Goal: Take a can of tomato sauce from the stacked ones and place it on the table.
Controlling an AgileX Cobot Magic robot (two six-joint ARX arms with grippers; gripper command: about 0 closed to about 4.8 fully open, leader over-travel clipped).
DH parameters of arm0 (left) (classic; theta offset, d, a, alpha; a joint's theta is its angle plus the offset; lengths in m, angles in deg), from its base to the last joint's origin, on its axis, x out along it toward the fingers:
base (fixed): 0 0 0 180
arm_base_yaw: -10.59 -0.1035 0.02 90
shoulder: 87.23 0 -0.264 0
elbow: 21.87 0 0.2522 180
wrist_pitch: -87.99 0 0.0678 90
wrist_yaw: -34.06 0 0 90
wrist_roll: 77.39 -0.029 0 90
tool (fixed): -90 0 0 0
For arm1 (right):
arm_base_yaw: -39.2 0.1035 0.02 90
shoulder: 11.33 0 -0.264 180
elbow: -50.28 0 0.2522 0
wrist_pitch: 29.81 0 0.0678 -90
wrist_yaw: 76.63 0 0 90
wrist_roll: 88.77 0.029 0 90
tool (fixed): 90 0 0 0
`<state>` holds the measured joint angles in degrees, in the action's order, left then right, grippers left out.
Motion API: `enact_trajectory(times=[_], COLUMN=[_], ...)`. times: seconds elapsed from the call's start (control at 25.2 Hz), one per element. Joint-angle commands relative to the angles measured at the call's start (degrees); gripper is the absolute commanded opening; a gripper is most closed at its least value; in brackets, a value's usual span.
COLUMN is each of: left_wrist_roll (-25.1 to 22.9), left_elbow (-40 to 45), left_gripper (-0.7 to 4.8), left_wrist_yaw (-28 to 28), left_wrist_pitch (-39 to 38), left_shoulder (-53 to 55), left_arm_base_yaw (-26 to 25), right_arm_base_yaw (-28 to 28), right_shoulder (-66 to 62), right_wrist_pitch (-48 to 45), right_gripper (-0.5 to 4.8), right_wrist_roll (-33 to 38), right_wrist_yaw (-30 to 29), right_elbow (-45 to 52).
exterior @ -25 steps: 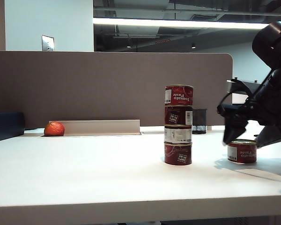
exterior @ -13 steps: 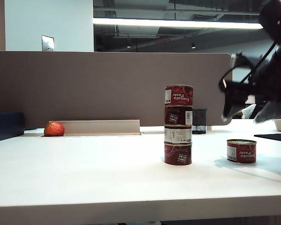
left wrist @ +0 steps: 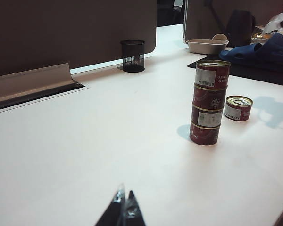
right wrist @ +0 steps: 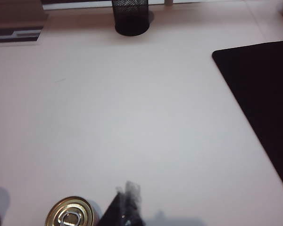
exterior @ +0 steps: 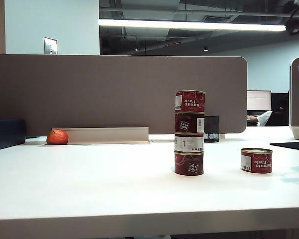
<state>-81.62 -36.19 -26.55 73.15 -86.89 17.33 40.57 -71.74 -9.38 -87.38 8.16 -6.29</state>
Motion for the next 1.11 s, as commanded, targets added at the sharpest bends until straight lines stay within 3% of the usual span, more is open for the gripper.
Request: enact_trajectory(times=[0.04, 0.32, 0.59, 1.11], left_wrist_roll=[0.2, 0.2, 0.2, 0.2], left_elbow=[-0.2, -0.2, -0.2, -0.2], left_gripper=[-0.06, -0.06, -0.06, -0.06], left_wrist_yaw=[0.2, -0.4, -12.0, -28.6], left_wrist_pitch=[0.7, 0.7, 0.7, 1.1], left_shoulder=[0.0, 0.0, 0.0, 0.0], left_arm_base_yaw=[0.0, 0.0, 0.0, 0.0], right_arm_base_yaw=[-0.4, -0.3, -0.3, -0.2], right_shoulder=[3.3, 13.1, 21.8, 34.2], right_wrist_pitch=[3.3, -0.5, -4.2, -14.7], right_gripper=[-0.07, -0.07, -0.07, -0.07], right_wrist_roll=[-1.6, -2.0, -0.8, 1.6], right_wrist_yaw=[-2.6, -2.5, -2.4, -2.4], right_elbow=[-0.2, 7.8, 18.8, 31.8])
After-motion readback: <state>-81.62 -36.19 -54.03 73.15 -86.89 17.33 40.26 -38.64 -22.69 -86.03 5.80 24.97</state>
